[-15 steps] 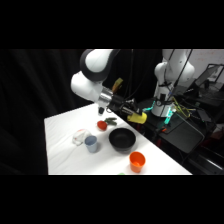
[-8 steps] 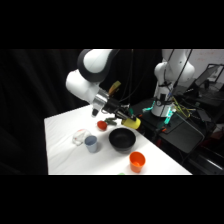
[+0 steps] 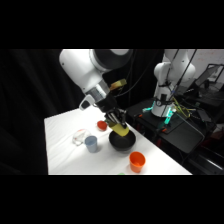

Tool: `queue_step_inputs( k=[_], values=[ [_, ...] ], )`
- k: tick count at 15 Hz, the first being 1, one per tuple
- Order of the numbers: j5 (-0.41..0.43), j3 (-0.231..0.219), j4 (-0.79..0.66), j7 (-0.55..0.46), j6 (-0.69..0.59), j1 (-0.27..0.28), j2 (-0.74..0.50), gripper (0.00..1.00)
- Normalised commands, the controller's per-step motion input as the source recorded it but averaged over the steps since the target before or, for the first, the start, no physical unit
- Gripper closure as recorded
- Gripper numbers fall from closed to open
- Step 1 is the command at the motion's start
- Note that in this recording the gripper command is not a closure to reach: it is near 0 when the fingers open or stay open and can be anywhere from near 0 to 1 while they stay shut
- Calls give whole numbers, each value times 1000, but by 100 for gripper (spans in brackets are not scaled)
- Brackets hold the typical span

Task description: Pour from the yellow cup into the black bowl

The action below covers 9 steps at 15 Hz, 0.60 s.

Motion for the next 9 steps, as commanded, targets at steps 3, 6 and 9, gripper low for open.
queue_step_inputs(
  k=[3, 6, 9],
  values=[
    [-166, 39, -15, 430, 555, 99, -186, 13],
    [-289, 21, 27, 436, 777, 128, 122, 13],
    [-357, -47, 155, 474, 712, 94, 368, 13]
  ],
)
